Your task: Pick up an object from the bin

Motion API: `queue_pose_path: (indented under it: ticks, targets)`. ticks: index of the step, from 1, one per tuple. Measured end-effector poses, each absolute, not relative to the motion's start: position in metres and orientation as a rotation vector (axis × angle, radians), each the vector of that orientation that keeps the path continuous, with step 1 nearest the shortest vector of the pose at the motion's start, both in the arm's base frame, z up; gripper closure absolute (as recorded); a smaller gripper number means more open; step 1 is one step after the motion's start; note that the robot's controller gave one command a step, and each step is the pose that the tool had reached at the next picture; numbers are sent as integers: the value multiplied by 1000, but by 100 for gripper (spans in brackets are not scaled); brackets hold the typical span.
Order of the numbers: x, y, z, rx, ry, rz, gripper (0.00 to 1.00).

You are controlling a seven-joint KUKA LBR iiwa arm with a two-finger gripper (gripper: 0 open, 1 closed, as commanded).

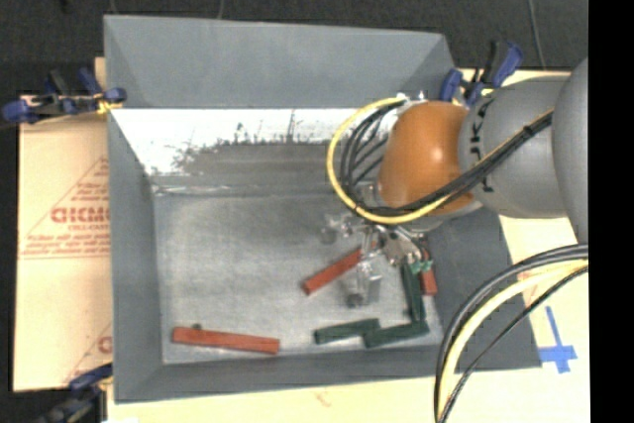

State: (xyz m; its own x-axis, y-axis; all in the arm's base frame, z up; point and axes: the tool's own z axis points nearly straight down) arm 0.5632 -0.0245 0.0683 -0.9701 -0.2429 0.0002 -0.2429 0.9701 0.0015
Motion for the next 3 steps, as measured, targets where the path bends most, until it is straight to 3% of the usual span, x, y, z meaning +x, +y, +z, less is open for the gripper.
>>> queue_pose_path:
  ticks: [1, 2, 3]
  targets:
    - [564, -25, 69, 389, -3121, 1, 0]
    - [565, -25, 70, 391, -3122, 1, 100]
    - [567, -26, 86, 393, -3122, 3, 100]
